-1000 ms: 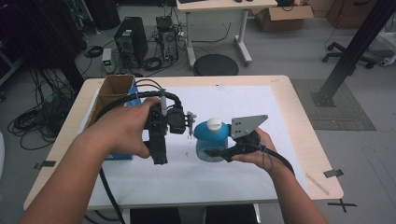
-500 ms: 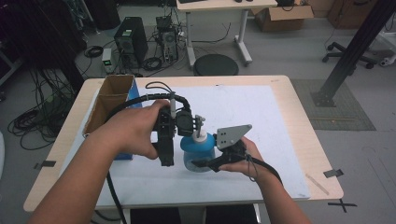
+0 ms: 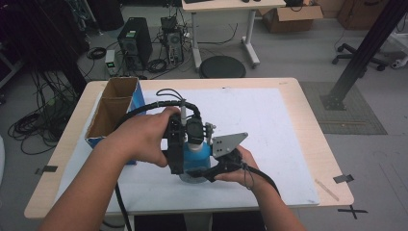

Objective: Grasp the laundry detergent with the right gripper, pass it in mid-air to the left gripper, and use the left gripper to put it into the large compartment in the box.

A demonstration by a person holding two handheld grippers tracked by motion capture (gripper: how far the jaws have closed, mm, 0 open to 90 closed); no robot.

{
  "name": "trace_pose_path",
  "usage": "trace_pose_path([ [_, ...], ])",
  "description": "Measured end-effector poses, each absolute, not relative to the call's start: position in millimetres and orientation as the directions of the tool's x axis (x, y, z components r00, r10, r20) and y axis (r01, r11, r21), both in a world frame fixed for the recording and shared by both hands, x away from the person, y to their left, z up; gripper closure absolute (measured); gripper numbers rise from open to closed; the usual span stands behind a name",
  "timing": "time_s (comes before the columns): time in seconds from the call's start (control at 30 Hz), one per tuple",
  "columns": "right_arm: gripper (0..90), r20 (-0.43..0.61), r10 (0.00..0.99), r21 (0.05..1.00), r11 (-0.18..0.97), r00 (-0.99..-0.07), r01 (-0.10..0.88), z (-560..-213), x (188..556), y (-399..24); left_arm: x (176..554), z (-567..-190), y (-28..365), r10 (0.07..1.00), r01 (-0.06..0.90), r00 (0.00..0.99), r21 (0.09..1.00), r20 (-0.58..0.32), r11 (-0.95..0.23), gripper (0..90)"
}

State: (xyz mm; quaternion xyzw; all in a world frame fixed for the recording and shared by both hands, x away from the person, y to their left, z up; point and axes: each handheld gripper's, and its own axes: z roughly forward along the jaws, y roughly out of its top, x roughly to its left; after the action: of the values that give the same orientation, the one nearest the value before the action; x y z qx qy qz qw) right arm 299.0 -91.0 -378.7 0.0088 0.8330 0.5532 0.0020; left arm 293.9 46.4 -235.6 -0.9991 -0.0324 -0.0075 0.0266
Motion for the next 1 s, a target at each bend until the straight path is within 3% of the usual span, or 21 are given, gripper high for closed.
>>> trace_pose_path([
  [1.0,45.8,0.020,-0.007,0.928,0.371,-1.000,0.016,-379,299,-63,294,-247,48,0.060,0.060,0.998,-0.033,0.008,-0.998,3.7],
])
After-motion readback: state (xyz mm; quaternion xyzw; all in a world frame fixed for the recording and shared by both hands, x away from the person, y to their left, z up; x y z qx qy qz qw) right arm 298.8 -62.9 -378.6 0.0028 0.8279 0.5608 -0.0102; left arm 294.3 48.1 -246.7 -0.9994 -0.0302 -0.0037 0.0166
